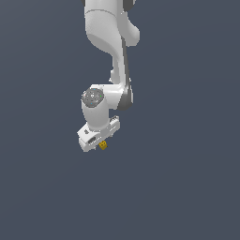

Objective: Pick up the object and move it to a goal position.

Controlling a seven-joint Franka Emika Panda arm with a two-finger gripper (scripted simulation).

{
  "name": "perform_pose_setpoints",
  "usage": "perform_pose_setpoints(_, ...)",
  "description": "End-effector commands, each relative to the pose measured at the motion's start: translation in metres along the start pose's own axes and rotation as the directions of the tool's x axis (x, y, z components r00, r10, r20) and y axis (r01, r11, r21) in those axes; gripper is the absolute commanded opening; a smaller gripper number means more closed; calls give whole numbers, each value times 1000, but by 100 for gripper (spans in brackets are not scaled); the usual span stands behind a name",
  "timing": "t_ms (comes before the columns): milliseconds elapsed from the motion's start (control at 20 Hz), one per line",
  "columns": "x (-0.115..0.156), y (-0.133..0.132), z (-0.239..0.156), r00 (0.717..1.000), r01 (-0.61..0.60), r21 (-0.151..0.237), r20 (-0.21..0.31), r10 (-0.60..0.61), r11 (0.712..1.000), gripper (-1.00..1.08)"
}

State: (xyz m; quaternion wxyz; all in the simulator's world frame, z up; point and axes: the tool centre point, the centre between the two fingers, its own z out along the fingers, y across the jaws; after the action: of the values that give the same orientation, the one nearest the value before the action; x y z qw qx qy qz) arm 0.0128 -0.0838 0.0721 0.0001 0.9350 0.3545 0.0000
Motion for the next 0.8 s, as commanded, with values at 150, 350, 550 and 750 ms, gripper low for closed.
perform_pose_setpoints(150, 0, 0, 13, 1000, 2, 0, 0, -2, 1000, 100)
perform_pose_setpoints(350, -1, -1, 35, 1000, 3, 0, 0, -3, 1000, 100)
perform_pose_setpoints(550, -1, -1, 48, 1000, 4, 0, 0, -4, 1000, 100)
perform_pose_setpoints(750, 0, 0, 50, 1000, 4, 0, 0, -4, 1000, -100)
